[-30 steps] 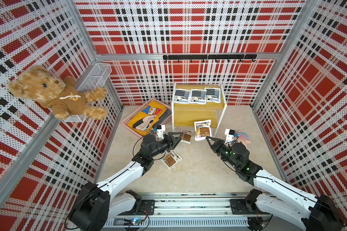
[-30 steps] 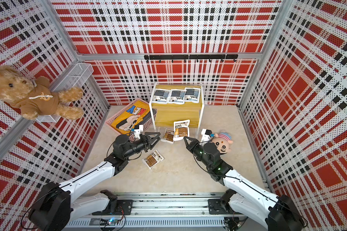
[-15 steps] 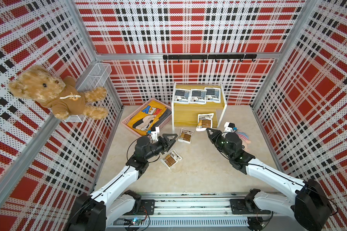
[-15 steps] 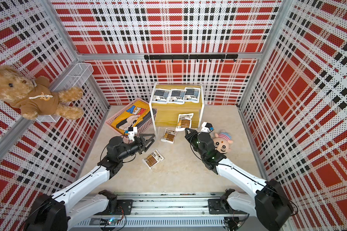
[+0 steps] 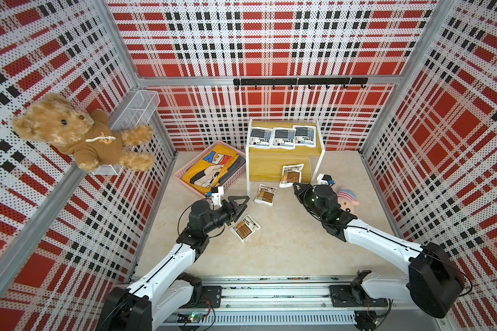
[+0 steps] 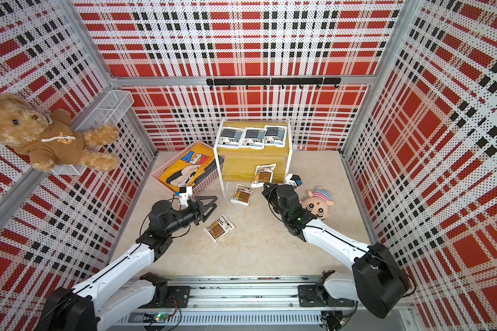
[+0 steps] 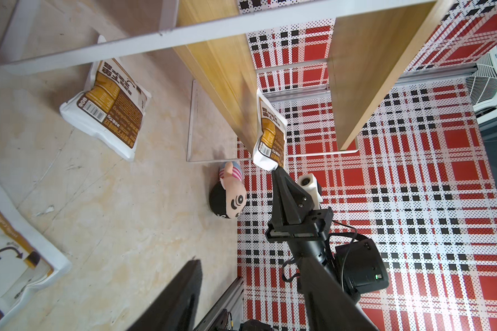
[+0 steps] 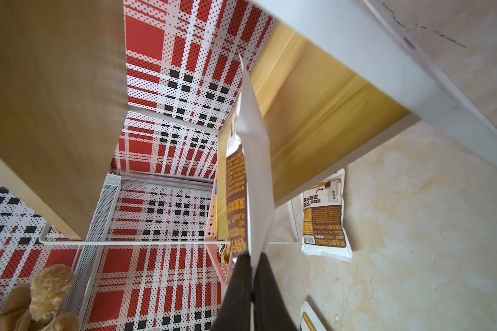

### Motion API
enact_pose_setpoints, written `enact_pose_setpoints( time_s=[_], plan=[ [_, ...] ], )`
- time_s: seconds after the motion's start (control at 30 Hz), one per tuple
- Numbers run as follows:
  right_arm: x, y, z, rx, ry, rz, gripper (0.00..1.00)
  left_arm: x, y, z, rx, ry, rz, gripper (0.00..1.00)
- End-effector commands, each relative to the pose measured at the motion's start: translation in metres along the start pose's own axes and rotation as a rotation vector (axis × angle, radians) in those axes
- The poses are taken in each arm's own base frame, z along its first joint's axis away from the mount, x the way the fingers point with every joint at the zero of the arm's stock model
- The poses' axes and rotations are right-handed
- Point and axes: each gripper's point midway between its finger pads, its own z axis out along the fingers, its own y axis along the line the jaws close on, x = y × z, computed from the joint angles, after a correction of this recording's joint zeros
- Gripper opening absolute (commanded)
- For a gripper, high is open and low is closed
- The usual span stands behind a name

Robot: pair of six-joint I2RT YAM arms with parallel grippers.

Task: Place the bagged coffee beans on the shelf by color
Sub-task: Place the bagged coffee beans on the shelf.

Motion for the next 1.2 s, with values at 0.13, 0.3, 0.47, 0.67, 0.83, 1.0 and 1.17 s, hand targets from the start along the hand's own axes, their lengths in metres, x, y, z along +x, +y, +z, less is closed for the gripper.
enact_pose_setpoints(
  time_s=[0.13,0.3,0.47,0.67,0.83,1.0,1.17],
  plan=[
    [-0.007,0.004,0.009,0.012,-0.029,0.021,0.14,0.004,0.01,-0.006,-0.01,0.01,0.0,0.62],
    [-0.01,0.001,0.014,0.026,-0.057,0.031,0.19,0.005,0.017,-0.008,-0.02,0.011,-0.008,0.64],
    [-0.014,0.0,0.017,0.028,-0.081,0.039,0.19,0.007,0.024,-0.011,-0.03,0.015,-0.016,0.65],
    [-0.015,0.001,0.025,0.031,-0.092,0.041,0.22,0.007,0.032,-0.014,-0.041,0.018,-0.027,0.65],
    [-0.017,0.005,0.031,0.025,-0.1,0.048,0.24,0.01,0.037,-0.015,-0.047,0.028,-0.028,0.66],
    [-0.021,0.008,0.035,0.028,-0.121,0.049,0.26,0.004,0.044,-0.02,-0.055,0.007,-0.037,0.66],
    [-0.019,0.006,0.042,0.033,-0.117,0.051,0.26,0.004,0.048,-0.023,-0.06,0.006,-0.043,0.66]
  ],
)
